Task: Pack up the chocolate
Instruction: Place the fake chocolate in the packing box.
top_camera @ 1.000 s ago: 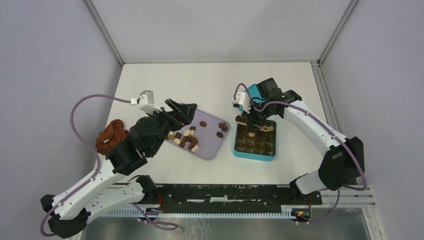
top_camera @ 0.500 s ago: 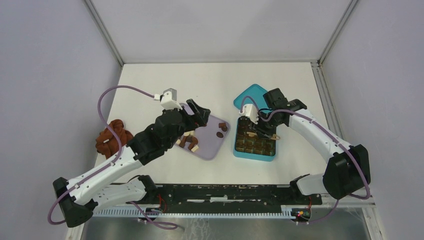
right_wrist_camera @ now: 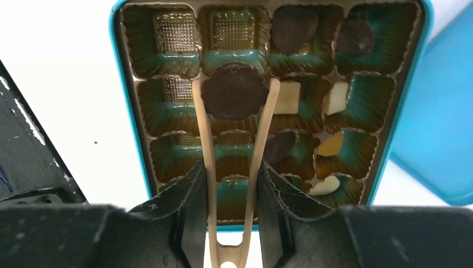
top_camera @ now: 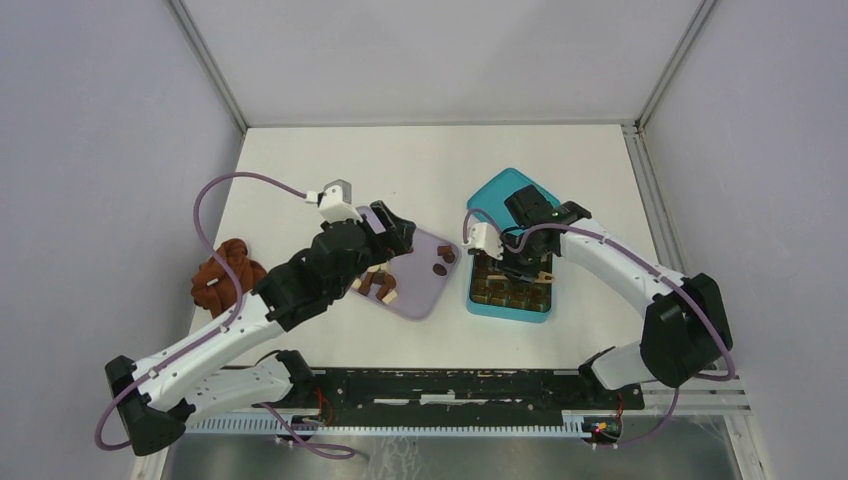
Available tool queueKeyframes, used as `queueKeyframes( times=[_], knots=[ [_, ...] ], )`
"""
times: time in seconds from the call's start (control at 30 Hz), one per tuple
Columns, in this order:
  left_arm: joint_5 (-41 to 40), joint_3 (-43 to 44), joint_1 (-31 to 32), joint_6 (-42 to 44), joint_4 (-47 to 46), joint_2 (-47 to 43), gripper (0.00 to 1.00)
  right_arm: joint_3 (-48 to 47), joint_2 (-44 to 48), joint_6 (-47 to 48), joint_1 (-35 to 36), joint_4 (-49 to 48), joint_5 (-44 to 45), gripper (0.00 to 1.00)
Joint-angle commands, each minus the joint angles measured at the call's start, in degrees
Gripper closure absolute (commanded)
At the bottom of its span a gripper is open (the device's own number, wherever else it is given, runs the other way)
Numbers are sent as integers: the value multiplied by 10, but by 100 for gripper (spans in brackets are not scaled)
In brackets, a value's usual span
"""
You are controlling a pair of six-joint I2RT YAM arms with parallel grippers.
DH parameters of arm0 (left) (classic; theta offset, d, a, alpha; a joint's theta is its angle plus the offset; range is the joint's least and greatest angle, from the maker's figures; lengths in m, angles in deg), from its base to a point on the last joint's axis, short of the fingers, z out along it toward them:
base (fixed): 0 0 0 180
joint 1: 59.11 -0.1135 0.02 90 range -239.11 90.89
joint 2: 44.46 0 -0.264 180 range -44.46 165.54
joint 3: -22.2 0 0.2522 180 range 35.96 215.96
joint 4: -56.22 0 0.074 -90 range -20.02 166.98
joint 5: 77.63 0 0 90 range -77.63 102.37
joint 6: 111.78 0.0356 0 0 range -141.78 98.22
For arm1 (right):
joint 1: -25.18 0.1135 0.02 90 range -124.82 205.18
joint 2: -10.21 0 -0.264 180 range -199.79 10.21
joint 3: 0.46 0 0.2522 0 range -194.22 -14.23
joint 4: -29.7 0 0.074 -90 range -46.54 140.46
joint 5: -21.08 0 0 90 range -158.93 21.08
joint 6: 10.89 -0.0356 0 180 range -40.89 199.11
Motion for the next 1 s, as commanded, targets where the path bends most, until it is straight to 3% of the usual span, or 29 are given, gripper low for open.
queueKeyframes(
  times=[0.0,0.27,0.73,0.97],
  knots=[
    [-37,0,2,-23,16,-28,4,0,-14,-4,27,-8,37,77],
    [-50,0,2,-24,27,-45,4,-13,-57,-25,55,-14,73,73],
    [-55,-3,2,-25,29,-56,4,-23,-75,-30,65,-18,81,52],
    [-55,-4,2,-26,30,-61,4,-29,-75,-31,65,-17,79,51]
  ],
)
